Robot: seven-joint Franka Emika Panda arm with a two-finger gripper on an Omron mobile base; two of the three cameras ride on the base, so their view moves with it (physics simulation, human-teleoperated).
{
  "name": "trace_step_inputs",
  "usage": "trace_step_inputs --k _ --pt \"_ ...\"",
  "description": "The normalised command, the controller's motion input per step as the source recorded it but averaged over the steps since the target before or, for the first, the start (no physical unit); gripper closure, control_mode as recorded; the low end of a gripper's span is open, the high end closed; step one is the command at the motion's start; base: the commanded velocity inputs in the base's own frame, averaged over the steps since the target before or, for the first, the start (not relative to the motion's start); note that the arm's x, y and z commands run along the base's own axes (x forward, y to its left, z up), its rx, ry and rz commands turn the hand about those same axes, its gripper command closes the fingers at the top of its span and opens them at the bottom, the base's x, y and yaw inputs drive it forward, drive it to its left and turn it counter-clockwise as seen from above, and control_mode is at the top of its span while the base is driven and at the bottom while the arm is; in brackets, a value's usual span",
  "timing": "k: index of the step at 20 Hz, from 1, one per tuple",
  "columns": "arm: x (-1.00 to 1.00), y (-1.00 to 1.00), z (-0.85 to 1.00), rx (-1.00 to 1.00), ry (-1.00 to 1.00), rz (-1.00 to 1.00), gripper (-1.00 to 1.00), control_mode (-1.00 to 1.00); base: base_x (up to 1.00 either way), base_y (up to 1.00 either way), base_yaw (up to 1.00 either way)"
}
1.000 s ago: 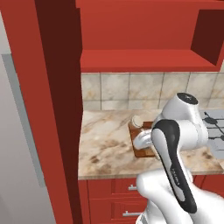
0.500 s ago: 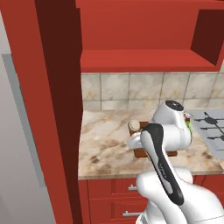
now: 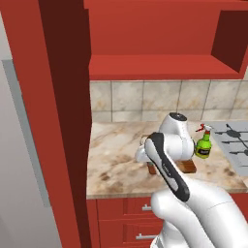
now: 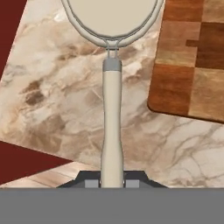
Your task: Grab the spray bottle from the cabinet, then place it next to the cutting board for sanitizing. Then grab the dish brush from the countertop next to the sink and place it next to the cutting board.
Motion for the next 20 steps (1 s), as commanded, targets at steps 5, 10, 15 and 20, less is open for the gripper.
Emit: trace_step_inputs --k 5,10,15,20 --pt "0.50 0.00 -0.39 0.00 0.12 -0.07 1.00 -1.00 0.00 0.00 0.00" --pt "0.45 0.04 -0.41 0.00 0.12 -0.07 1.00 -1.00 0.00 0.00 0.00" --pt "0.44 0.14 -0.37 0.00 0.10 -0.08 1.00 -1.00 0.00 0.00 0.00" --pt "0.43 0.13 -0.34 0.00 0.09 -0.09 1.00 -1.00 0.00 0.00 0.00"
